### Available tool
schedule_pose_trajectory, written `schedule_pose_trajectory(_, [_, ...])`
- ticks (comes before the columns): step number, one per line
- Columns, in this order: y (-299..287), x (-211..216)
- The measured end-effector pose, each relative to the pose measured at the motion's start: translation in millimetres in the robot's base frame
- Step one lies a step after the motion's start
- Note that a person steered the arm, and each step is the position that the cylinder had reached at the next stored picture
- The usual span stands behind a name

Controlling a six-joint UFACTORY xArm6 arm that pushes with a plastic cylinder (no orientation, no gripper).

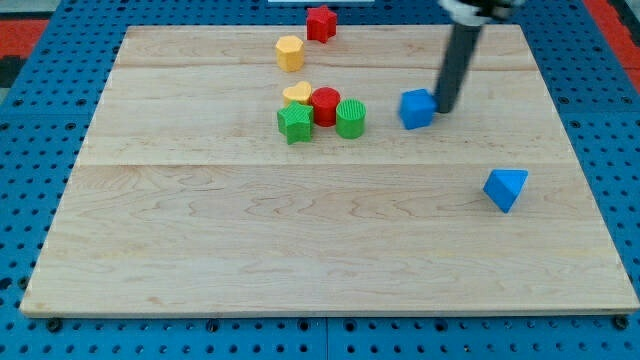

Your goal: Place the blue triangle above the blue cube

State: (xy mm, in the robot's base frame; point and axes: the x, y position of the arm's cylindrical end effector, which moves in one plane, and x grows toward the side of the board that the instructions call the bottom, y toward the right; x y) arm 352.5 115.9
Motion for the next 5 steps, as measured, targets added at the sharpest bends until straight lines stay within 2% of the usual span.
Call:
schedule_pose_trajectory(1, [-38,2])
schedule_pose_trajectory(3, [44,91])
schedule_pose_trajectory(4, [147,77])
schedule_pose_trajectory(5, [186,152])
